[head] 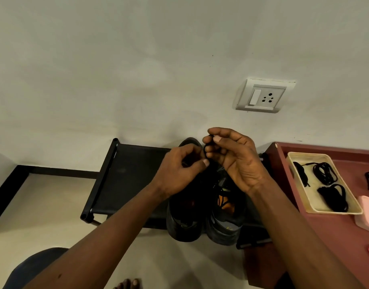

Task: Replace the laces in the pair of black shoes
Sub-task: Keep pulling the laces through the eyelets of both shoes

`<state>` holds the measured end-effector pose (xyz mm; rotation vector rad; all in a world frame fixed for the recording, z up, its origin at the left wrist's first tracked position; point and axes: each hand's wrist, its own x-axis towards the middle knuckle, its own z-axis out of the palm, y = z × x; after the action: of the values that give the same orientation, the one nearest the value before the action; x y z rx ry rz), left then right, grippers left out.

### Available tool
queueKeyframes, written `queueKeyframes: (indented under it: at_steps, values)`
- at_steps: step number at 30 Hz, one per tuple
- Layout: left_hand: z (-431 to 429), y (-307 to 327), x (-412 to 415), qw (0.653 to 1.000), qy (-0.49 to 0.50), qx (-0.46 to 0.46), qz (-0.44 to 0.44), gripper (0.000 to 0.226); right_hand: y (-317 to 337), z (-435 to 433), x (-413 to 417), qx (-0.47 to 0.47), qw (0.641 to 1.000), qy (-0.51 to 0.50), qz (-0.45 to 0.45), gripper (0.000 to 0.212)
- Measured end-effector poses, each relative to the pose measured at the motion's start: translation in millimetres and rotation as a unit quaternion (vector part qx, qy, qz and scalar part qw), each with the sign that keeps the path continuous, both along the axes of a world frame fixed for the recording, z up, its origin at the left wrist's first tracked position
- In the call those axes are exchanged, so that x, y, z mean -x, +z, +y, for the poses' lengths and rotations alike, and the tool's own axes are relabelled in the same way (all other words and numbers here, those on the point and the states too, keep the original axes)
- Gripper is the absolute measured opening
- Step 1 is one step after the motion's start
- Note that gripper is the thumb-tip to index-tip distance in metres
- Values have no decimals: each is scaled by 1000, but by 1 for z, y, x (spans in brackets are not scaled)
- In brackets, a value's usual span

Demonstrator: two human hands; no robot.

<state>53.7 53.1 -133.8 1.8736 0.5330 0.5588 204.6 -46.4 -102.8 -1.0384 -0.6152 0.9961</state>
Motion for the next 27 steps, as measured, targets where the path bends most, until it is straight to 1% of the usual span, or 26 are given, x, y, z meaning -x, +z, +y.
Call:
queueKeyframes:
  at_steps: [2, 4, 6, 8, 10, 13, 15, 17, 19, 20, 21, 22, 23, 24, 25, 26, 27]
  values:
    - [-5, 0, -2, 1000, -17, 22, -6, 26, 0, 2, 1, -3, 999, 23, 41, 26]
    - [-5, -1, -2, 998, -20, 59, -15, 19, 0, 2, 2, -4, 998, 17, 64, 33]
    - [0, 1, -1, 991, -17, 126, -32, 14, 0, 1, -1, -6, 996, -12, 90, 36]
    - [9, 5, 2, 979, -5, 197, -47, 13, 0, 1, -6, 9, 992, -56, 117, 35]
    - [19, 8, 6, 974, 22, 222, -47, 18, 0, 1, -12, 40, 985, -107, 128, 33]
    - [35, 8, 13, 975, 69, 207, -40, 23, -2, 0, -18, 91, 975, -159, 127, 31]
    - [43, 8, 18, 978, 85, 186, -31, 22, -4, 0, -18, 121, 968, -186, 121, 24]
    - [49, 8, 22, 986, 100, 134, -7, 19, -7, 1, -19, 162, 956, -221, 99, 15]
    - [55, 8, 25, 989, 123, 82, 12, 17, -9, 2, -21, 205, 945, -244, 78, 13]
    - [58, 7, 26, 989, 132, 69, 15, 17, -10, 2, -21, 231, 940, -242, 60, 12]
    - [59, 7, 27, 988, 135, 67, 17, 19, -13, 2, -22, 263, 936, -232, 23, 11]
    - [59, 6, 27, 989, 131, 72, 18, 21, -16, 0, -21, 298, 929, -213, -43, 15]
    - [58, 6, 27, 990, 120, 76, 21, 21, -21, -1, -20, 327, 916, -190, -136, 24]
    - [56, 5, 27, 992, 105, 71, 27, 20, -26, -1, -19, 340, 893, -170, -241, 35]
    - [53, 4, 25, 994, 87, 58, 34, 16, -29, -1, -15, 333, 865, -154, -341, 41]
    - [50, 3, 23, 996, 69, 42, 41, 12, -30, 0, -10, 312, 846, -134, -410, 44]
    - [47, 2, 21, 997, 54, 28, 48, 7, -31, 2, -6, 286, 844, -103, -443, 46]
